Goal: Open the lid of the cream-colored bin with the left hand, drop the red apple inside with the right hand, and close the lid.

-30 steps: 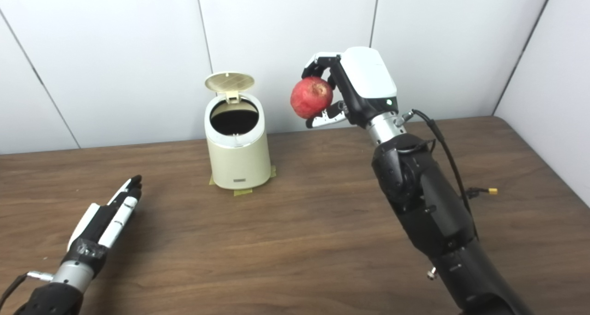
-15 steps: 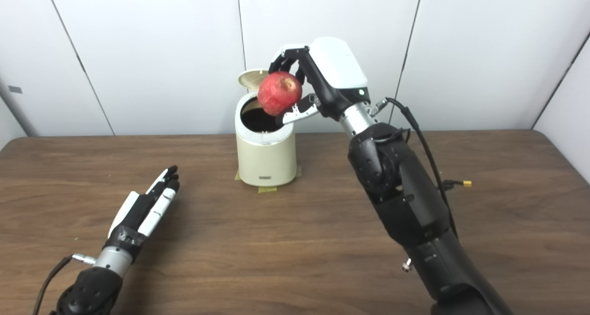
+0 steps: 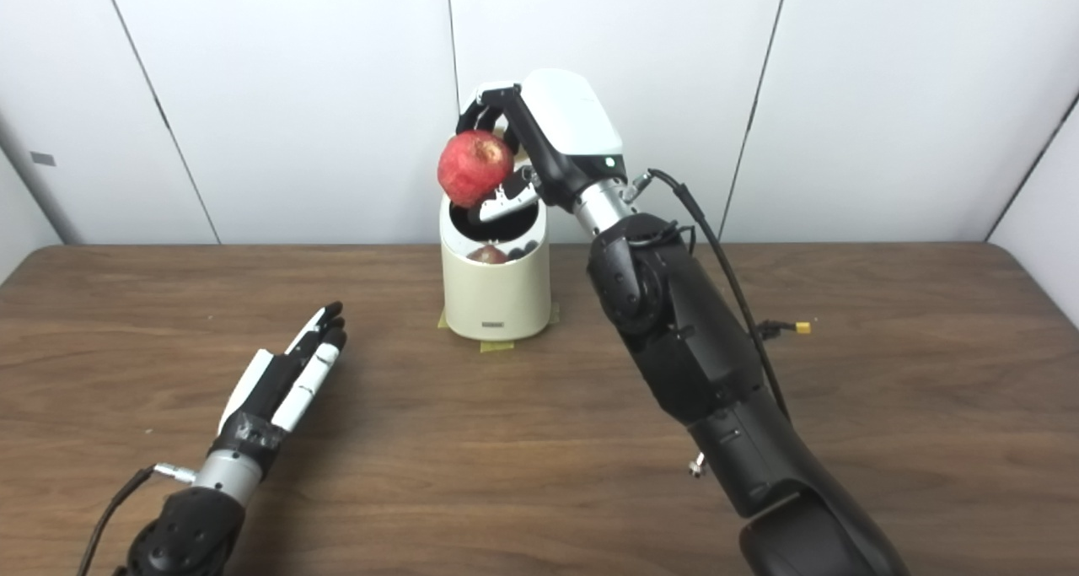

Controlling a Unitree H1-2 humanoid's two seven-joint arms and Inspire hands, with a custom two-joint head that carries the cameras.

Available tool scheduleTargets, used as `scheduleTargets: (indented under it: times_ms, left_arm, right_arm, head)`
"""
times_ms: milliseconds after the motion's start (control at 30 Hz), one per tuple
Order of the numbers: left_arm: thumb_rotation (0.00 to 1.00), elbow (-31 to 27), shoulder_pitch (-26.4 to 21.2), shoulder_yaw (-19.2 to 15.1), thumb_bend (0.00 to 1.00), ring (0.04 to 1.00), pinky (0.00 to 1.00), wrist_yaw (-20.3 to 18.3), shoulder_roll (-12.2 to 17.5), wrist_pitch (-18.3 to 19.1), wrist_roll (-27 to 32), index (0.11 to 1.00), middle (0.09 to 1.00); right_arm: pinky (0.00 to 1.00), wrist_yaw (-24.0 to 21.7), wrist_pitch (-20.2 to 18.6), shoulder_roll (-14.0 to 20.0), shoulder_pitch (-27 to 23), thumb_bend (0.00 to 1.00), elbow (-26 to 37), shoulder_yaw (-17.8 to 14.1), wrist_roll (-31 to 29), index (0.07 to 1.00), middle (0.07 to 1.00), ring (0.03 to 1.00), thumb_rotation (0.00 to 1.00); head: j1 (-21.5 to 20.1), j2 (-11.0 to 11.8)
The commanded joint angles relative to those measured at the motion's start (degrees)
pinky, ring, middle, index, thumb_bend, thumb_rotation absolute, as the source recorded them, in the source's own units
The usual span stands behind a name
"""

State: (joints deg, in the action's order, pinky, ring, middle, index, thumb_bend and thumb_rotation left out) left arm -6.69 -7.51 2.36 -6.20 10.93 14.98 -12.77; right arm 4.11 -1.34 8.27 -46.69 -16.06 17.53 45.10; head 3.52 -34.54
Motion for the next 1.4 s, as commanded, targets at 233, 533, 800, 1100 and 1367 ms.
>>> scheduleTargets:
  times_ms: [233,533,800,1100,1367]
  left_arm:
    - [1.0,-2.16,-2.0,0.14,0.62,1.0,1.0,0.74,-0.56,-0.27,-0.82,0.997,0.984]
    - [1.0,-1.89,-2.25,-0.12,0.62,0.987,0.98,0.78,-0.42,-0.57,-0.95,0.996,0.976]
    - [1.0,-1.95,-2.27,-0.23,0.61,0.984,0.98,0.6,-0.32,-0.81,-0.68,0.996,0.969]
    - [1.0,-2.24,-2.36,-0.25,0.62,0.987,1.0,0.49,-0.15,-0.59,-0.87,1.0,0.967]
    - [1.0,-3.09,-2.07,-0.95,0.63,0.991,1.0,0.07,0.11,0.06,-0.08,0.987,0.966]
  right_arm:
    - [0.28,2.08,1.27,-0.22,-4.25,0.49,-3.39,-0.48,-1.83,0.497,0.537,0.405,0.0]
    - [0.27,3.78,1.09,0.06,-4.98,0.49,-6.91,-0.01,-1.14,0.499,0.539,0.402,0.0]
    - [0.31,3.05,0.3,-0.11,-5.26,0.49,-7.29,0.57,-0.94,0.521,0.516,0.396,0.0]
    - [0.27,2.16,-2.0,-0.08,-5.63,0.5,-7.26,2.18,0.94,0.555,0.491,0.373,0.0]
    - [0.62,1.0,-3.39,1.02,-5.37,0.52,-6.45,3.4,2.71,0.473,0.535,0.664,0.0]
  head:
    - [-0.02,-0.13]
    - [-0.27,-0.04]
    - [-0.61,0.08]
    - [-0.76,-0.06]
    - [-1.16,-0.7]
